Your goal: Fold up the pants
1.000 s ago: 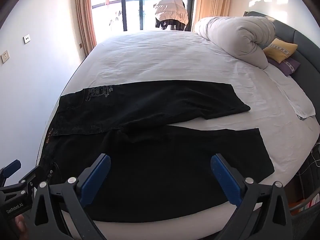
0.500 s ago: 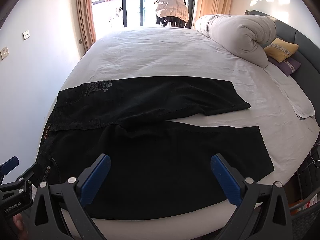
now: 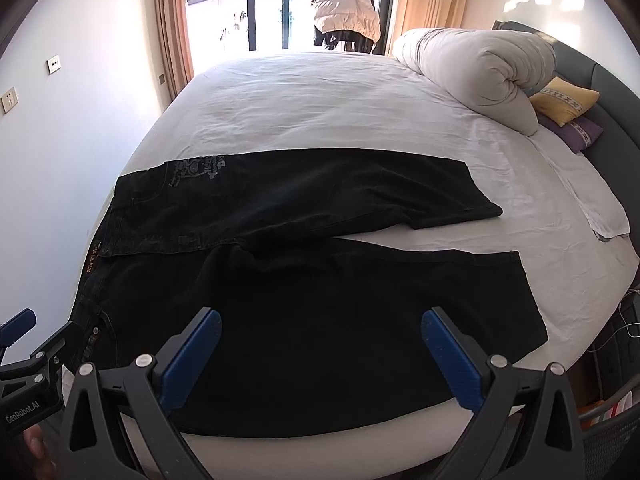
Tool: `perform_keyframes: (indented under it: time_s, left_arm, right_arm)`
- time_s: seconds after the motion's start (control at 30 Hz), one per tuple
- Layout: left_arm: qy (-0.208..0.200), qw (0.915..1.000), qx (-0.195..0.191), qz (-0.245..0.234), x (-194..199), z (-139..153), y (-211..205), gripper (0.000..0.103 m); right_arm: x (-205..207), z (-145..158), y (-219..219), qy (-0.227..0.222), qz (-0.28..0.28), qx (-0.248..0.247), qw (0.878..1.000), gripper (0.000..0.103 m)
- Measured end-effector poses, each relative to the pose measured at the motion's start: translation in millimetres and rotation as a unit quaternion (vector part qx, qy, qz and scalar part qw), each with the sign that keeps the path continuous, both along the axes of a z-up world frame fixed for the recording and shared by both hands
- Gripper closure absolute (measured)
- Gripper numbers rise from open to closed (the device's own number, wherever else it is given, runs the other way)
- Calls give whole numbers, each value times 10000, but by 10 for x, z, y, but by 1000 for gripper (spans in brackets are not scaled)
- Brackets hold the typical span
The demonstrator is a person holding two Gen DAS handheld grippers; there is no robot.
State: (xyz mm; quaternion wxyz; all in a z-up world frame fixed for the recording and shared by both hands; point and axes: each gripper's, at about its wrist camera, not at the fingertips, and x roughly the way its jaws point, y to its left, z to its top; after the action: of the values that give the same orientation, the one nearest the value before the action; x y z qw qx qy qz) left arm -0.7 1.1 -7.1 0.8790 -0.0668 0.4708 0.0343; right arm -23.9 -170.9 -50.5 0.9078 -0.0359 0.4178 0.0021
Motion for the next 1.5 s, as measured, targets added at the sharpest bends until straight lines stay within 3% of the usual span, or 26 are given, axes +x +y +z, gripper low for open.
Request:
perform_keyframes:
  time_s: [1.5]
  left_arm:
    - [49,10000,-2,3,-15,-62,-7,0]
  right_arm:
    - [-20,-125,58,149,6,-21,9999,0]
